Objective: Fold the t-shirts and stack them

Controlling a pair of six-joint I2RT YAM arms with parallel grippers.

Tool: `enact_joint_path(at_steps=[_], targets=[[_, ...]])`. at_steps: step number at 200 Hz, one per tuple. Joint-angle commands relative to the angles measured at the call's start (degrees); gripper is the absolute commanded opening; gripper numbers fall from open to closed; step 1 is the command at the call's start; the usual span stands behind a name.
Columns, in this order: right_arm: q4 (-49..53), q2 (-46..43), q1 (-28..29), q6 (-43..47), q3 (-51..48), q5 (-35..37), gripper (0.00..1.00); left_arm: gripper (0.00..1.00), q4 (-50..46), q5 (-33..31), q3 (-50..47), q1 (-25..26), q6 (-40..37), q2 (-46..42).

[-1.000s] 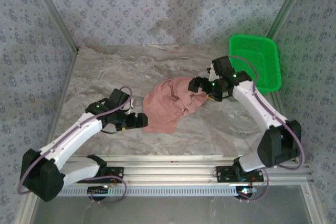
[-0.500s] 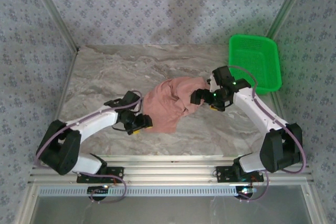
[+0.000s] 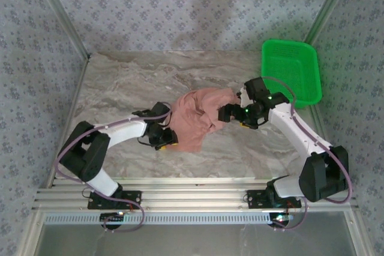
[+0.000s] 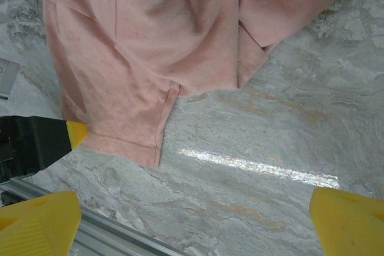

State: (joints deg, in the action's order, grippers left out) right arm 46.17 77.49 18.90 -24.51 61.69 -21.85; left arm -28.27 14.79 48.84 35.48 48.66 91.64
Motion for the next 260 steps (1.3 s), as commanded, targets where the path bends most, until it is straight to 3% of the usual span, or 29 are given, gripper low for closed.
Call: enact_joint_path(at_steps=[1, 54, 87, 141, 212, 242, 260], targets=[[2.0, -1.3, -0.2, 1.0, -1.0, -0.2, 1.00, 0.39, -0.1, -0.7, 2.7, 1.2, -1.2, 2.3], [0.6, -2.1, 0.0, -0.2, -4.4, 1.3, 1.00, 0.00, -8.2, -4.7, 4.4, 0.6, -3.2, -4.3], [-1.6, -0.8, 0.8, -2.3, -6.6, 2.3, 1.00, 0.00, -15.3, -8.3, 6.8, -1.2, -3.8, -12.9], [-8.9, 6.6, 5.1, -4.1, -4.9, 4.6, 0.97, 0.00, -21.7, -8.8, 11.7, -5.0, -4.2, -24.5], [-16.1, 19.6, 7.5, -4.9, 1.1, 12.3, 0.69, 0.00, -24.0, -6.8, 16.0, -10.6, -5.0, -29.8], [-16.8, 25.0, 7.8, -4.3, 4.3, 13.6, 0.37, 0.00, -24.9, -6.2, 17.6, -13.4, -6.3, -30.9], [-18.2, 25.8, 7.3, -4.5, 5.5, 12.1, 0.24, 0.00, -25.8, -5.0, 19.8, -15.5, -7.7, -31.1]])
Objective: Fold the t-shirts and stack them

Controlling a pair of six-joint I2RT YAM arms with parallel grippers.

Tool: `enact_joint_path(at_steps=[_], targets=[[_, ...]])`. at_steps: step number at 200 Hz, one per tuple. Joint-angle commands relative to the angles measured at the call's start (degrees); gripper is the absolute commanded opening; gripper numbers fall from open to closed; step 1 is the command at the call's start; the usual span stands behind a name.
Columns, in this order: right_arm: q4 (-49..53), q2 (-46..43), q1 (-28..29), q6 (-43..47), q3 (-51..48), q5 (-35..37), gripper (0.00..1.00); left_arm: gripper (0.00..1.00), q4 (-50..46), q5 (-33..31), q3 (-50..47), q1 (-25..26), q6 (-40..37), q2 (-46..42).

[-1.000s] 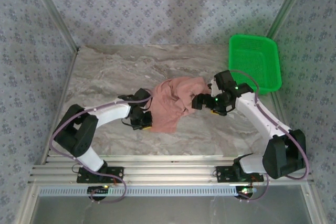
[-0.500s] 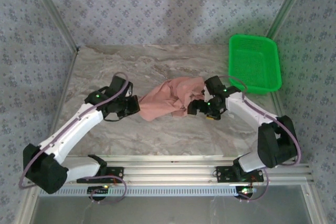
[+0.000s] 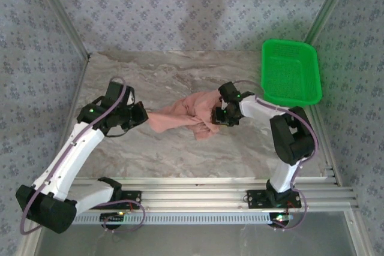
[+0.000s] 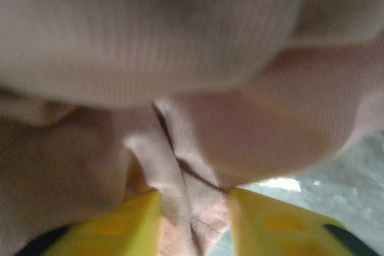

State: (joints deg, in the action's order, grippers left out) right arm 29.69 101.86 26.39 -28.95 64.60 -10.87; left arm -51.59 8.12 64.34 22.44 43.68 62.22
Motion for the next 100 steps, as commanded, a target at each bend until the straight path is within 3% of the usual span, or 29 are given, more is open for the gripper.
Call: enact_joint_path(at_steps=[1, 29, 100], targets=[[-1.8, 1.4, -0.3, -0.1, 2.7, 1.0, 0.23, 0.00, -2.6, 1.7, 4.4, -2.6, -2.8, -1.7], [-1.7, 0.1, -0.4, 0.4, 5.3, 0.7, 0.00, 0.00, -3.4, 3.0, 8.2, -4.4, -5.0, -1.3], [7.0, -14.4, -9.0, 4.9, 13.4, 0.3, 0.00, 0.00, -9.1, 3.7, 20.9, -12.5, -12.0, 0.4]])
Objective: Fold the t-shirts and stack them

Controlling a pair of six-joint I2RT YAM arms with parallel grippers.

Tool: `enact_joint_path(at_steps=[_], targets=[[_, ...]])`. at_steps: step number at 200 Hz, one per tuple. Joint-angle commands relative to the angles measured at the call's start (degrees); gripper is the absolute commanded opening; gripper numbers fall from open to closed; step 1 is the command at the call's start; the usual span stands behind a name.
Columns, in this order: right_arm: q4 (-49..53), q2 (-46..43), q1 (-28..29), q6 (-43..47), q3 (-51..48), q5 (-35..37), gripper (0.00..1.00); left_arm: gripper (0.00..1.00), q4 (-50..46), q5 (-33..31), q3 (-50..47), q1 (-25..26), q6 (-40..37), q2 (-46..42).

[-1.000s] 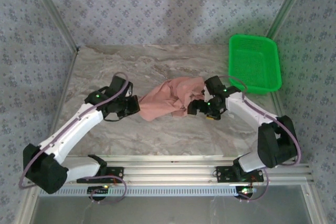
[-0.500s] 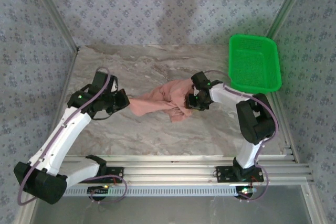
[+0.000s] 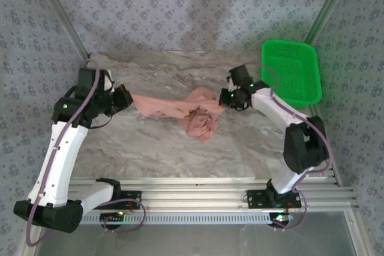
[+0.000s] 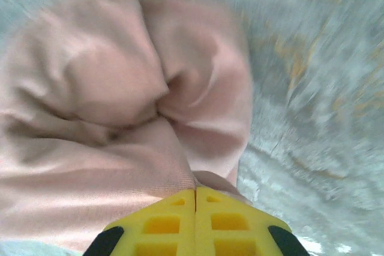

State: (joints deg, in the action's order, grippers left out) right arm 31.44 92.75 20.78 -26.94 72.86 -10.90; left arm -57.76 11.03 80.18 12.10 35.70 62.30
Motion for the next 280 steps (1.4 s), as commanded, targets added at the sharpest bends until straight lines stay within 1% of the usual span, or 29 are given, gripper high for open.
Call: enact_joint_path(at_steps=[1, 39, 70, 98, 130, 161, 180, 201, 219, 237, 252, 269, 280], targets=[[5.3, -5.4, -3.5, 3.0, 5.3, 0.2, 0.00, 0.00, -3.0, 0.7, 5.3, -2.3, -4.2, 0.4], [8.5, -9.0, -10.3, 3.4, 12.8, -3.4, 0.00, 0.00, -3.1, 2.2, 10.1, -5.2, -5.5, 2.0], [12.5, -7.8, -13.9, 4.3, 22.2, -7.2, 0.00, 0.00, -1.9, 3.3, 13.0, -6.7, -6.0, 3.4], [13.5, -5.4, -16.8, 3.7, 30.2, -10.1, 0.00, 0.00, -0.7, 4.4, 17.7, -8.5, -6.9, 5.8], [14.0, -0.2, -20.4, 0.6, 43.4, -15.1, 0.00, 0.00, -0.7, 5.7, 31.1, -11.0, -9.3, 12.2], [12.4, 3.4, -23.2, -3.7, 55.7, -18.8, 0.00, 0.00, -1.3, 5.6, 49.5, -11.8, -10.7, 19.4], [11.8, 3.9, -24.9, -6.0, 59.9, -20.9, 0.00, 0.00, 0.0, 6.3, 54.9, -12.0, -10.6, 21.2], [10.5, 1.9, -27.1, -7.5, 60.0, -23.2, 0.00, 0.00, 2.3, 7.5, 56.0, -12.1, -10.0, 20.4], [9.4, -0.1, -30.2, -8.7, 60.1, -25.0, 0.00, 0.00, 4.4, 10.9, 55.6, -12.1, -8.5, 19.1], [6.9, -1.4, -34.1, -14.5, 60.6, -28.4, 0.00, 0.00, 5.7, 13.6, 54.7, -11.6, -7.4, 17.2], [5.7, -1.7, -36.4, -17.6, 62.9, -31.2, 0.00, 0.00, 6.9, 15.1, 52.5, -9.7, -7.0, 14.7], [5.1, -2.0, -37.9, -19.1, 66.3, -32.8, 0.00, 0.00, 8.0, 14.7, 50.0, -6.7, -8.4, 11.4], [3.3, -2.3, -39.0, -21.4, 67.2, -33.5, 0.00, 0.00, 9.4, 14.9, 48.1, -5.7, -8.5, 9.3]])
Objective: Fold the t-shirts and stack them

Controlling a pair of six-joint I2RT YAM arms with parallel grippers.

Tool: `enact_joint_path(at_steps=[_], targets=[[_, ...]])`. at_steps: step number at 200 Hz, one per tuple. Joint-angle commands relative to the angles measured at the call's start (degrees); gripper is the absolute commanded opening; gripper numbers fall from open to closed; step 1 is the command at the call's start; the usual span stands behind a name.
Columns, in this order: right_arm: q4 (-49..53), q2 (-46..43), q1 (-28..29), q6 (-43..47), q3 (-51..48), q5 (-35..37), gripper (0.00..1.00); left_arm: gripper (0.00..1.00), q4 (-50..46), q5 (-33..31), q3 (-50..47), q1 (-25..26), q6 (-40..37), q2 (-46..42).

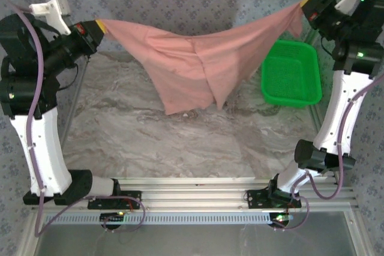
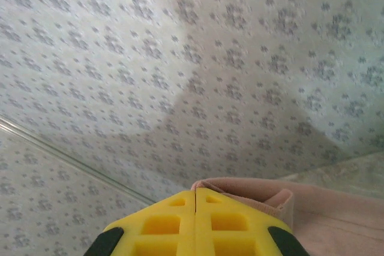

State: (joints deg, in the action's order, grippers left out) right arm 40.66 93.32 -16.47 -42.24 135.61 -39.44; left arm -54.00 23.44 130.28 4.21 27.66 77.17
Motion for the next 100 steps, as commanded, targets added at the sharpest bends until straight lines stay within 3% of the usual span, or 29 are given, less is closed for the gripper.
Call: enact_joint_path(at_steps=[1, 21, 40, 72, 100], targets=[[-5.9, -2.9, -1.9, -6.5, 4.5, -5.0, 0.00, 0.00, 5.7, 2.5, -2.1, 2.2, -0.4, -5.7], [-10.7, -2.2, -3.0, -11.7, 4.7, -5.6, 0.00, 0.00, 8.4, 3.5, -4.2, 2.7, 0.7, -8.3], [-7.9, 0.7, -0.9, -11.0, 6.7, -5.2, 0.00, 0.00, 9.0, 3.3, -7.8, 2.8, 1.8, -9.6], [1.2, 7.6, 7.4, -3.7, 7.6, -2.0, 0.00, 0.00, 5.9, -4.7, -18.4, 2.8, -0.6, -12.1], [6.6, 17.3, 16.4, 3.7, 9.4, 3.9, 0.00, 0.00, 8.1, -13.6, -35.5, 2.5, -2.4, -15.5]])
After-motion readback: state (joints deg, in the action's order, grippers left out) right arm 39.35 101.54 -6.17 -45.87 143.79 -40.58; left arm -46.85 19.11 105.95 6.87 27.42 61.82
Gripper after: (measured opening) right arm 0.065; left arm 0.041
